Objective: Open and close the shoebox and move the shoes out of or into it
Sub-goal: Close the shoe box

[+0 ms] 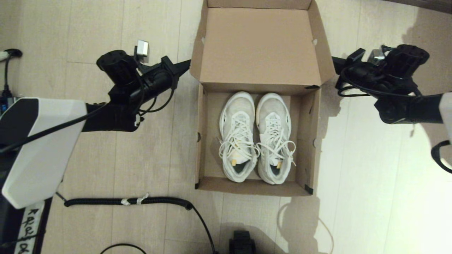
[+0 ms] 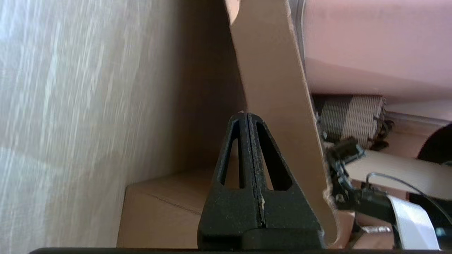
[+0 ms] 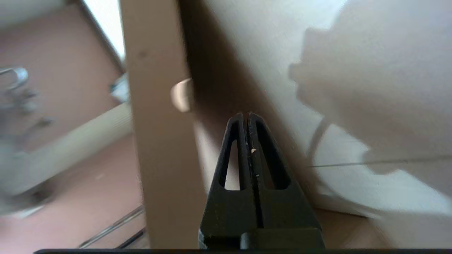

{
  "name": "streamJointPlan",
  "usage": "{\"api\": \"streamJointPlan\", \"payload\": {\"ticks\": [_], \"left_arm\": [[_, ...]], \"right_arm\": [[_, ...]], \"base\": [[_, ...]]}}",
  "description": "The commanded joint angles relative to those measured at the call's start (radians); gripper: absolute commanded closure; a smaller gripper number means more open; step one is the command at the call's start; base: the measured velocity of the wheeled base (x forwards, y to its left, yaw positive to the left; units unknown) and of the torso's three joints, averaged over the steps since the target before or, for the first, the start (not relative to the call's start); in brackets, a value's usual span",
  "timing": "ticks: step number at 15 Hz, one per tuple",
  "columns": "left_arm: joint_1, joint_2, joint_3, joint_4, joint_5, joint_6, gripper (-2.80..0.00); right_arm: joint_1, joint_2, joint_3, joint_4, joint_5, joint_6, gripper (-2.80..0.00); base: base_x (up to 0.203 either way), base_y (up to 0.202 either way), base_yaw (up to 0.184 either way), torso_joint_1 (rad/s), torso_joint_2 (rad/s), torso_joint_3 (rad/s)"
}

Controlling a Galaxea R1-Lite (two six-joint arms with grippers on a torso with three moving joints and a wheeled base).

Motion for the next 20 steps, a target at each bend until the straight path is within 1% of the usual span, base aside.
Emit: {"api": "streamJointPlan", "payload": {"ticks": [1,3,6,7,9,10,12,13,14,17,20], "left_arm": [[-0.001,0.02,-0.004,-0.005,-0.009,-0.005,0.0],[-0.001,0.02,-0.004,-0.012,-0.009,-0.005,0.0],[-0.001,0.009,-0.004,-0.015,-0.007,-0.005,0.0],[-0.002,0.009,-0.004,-0.014,-0.007,-0.005,0.0],[-0.007,0.013,-0.002,-0.017,-0.007,-0.008,0.0],[-0.007,0.016,-0.004,-0.017,-0.007,-0.008,0.0],[-0.006,0.023,-0.004,-0.017,-0.007,-0.008,0.0],[-0.006,0.027,-0.004,-0.017,-0.007,-0.008,0.0],[-0.006,0.029,-0.004,-0.017,-0.007,-0.008,0.0],[-0.004,0.021,-0.003,-0.02,-0.006,-0.008,0.0],[-0.006,0.015,-0.002,-0.023,-0.004,-0.01,0.0]], "right_arm": [[0.006,0.042,-0.042,-0.016,0.013,0.03,0.0],[0.026,0.055,-0.042,-0.048,0.045,0.061,0.0],[0.041,0.079,-0.045,-0.108,0.047,0.135,0.0],[0.041,0.084,-0.045,-0.147,0.047,0.183,0.0],[0.039,0.104,-0.052,-0.222,0.047,0.319,0.0],[0.037,0.122,-0.055,-0.262,0.047,0.367,0.0],[0.034,0.143,-0.055,-0.278,0.044,0.383,0.0],[0.034,0.144,-0.055,-0.278,0.044,0.408,0.0],[0.033,0.145,-0.056,-0.287,0.042,0.452,0.0],[0.034,0.168,-0.056,-0.358,0.042,0.543,0.0],[0.04,0.189,-0.056,-0.411,0.045,0.597,0.0]], "base": [[0.0,0.0,0.0,0.0,0.0,0.0],[0.0,0.0,0.0,0.0,0.0,0.0],[0.0,0.0,0.0,0.0,0.0,0.0],[0.0,0.0,0.0,0.0,0.0,0.0],[0.0,0.0,0.0,0.0,0.0,0.0],[0.0,0.0,0.0,0.0,0.0,0.0],[0.0,0.0,0.0,0.0,0.0,0.0],[0.0,0.0,0.0,0.0,0.0,0.0],[0.0,0.0,0.0,0.0,0.0,0.0],[0.0,0.0,0.0,0.0,0.0,0.0],[0.0,0.0,0.0,0.0,0.0,0.0]]}}
